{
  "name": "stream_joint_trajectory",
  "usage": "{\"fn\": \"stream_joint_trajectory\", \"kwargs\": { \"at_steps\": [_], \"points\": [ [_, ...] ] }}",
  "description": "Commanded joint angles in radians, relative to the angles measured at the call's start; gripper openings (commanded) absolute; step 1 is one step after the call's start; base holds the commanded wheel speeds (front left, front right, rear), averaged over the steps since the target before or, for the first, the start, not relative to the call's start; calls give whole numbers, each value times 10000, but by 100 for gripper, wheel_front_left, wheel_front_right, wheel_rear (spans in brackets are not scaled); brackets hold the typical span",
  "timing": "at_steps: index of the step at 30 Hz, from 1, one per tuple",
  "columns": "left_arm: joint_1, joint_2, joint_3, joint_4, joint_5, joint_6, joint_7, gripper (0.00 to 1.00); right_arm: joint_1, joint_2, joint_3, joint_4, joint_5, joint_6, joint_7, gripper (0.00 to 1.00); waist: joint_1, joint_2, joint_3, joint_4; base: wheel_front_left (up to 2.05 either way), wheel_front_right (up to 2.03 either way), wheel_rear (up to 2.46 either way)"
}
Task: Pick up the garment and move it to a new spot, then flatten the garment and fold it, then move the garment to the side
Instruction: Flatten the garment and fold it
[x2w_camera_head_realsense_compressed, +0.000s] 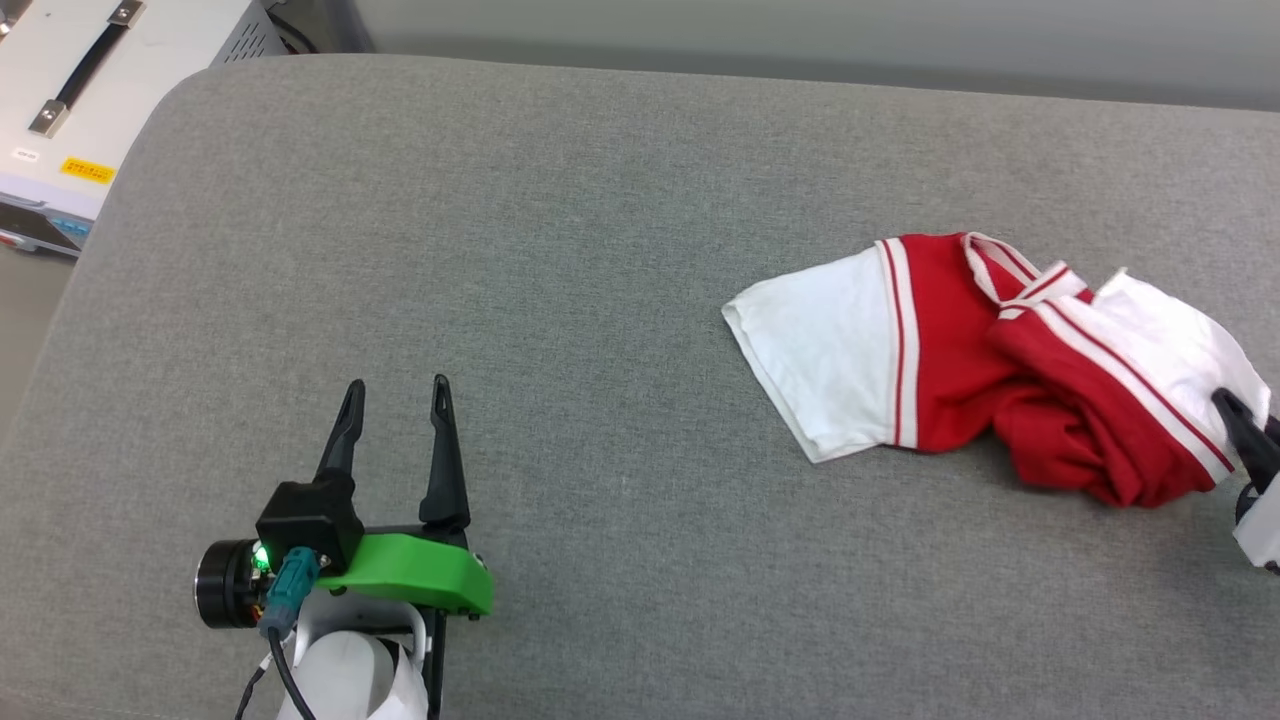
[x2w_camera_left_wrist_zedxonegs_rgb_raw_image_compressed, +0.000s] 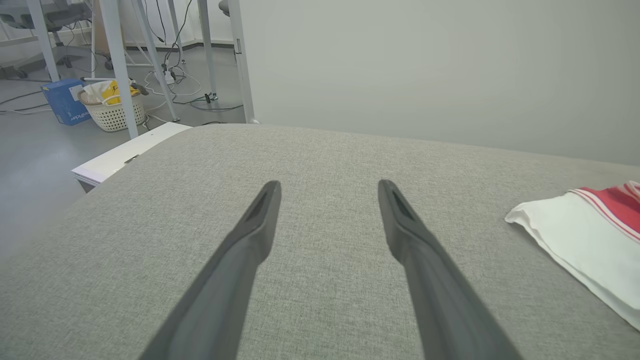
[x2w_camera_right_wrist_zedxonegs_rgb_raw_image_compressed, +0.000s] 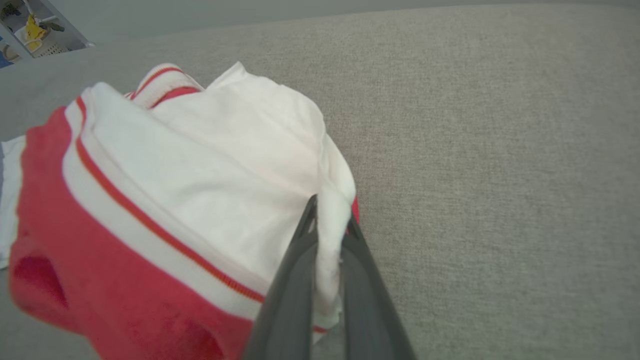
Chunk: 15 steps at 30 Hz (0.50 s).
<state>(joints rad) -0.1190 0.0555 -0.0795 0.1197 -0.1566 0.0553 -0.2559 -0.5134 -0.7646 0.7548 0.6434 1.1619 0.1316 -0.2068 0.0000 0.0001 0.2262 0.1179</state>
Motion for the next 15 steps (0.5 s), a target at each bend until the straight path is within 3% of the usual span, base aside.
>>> {"fn": "stream_joint_trajectory", "kwargs": {
  "at_steps": [1, 12, 13, 14, 15],
  "points": [
    [88, -52, -29, 40, -2, -89, -59, 100, 226, 93, -153, 306, 187, -9, -28, 0, 0, -1, -6, 42, 0, 0, 0],
    [245, -52, -113, 220, -20, -81, -59, 100, 524, 931, -794, 2483, 257, -9, -198, 0, 0, -1, -260, 86, 0, 0, 0],
    [276, -52, -119, 236, -16, -80, -59, 100, 487, 983, -893, 2561, 204, -9, -293, 35, 0, -1, -311, 64, 0, 0, 0],
    [313, -52, -127, 255, -7, -81, -59, 100, 442, 1038, -1003, 2655, 73, -9, -394, 100, 0, -1, -384, 34, 0, 0, 0],
    [339, -52, -132, 267, 5, -87, -59, 100, 398, 1068, -1126, 2735, -58, -9, -459, 100, 0, -1, -439, 9, 0, 0, 0]
  ]
}}
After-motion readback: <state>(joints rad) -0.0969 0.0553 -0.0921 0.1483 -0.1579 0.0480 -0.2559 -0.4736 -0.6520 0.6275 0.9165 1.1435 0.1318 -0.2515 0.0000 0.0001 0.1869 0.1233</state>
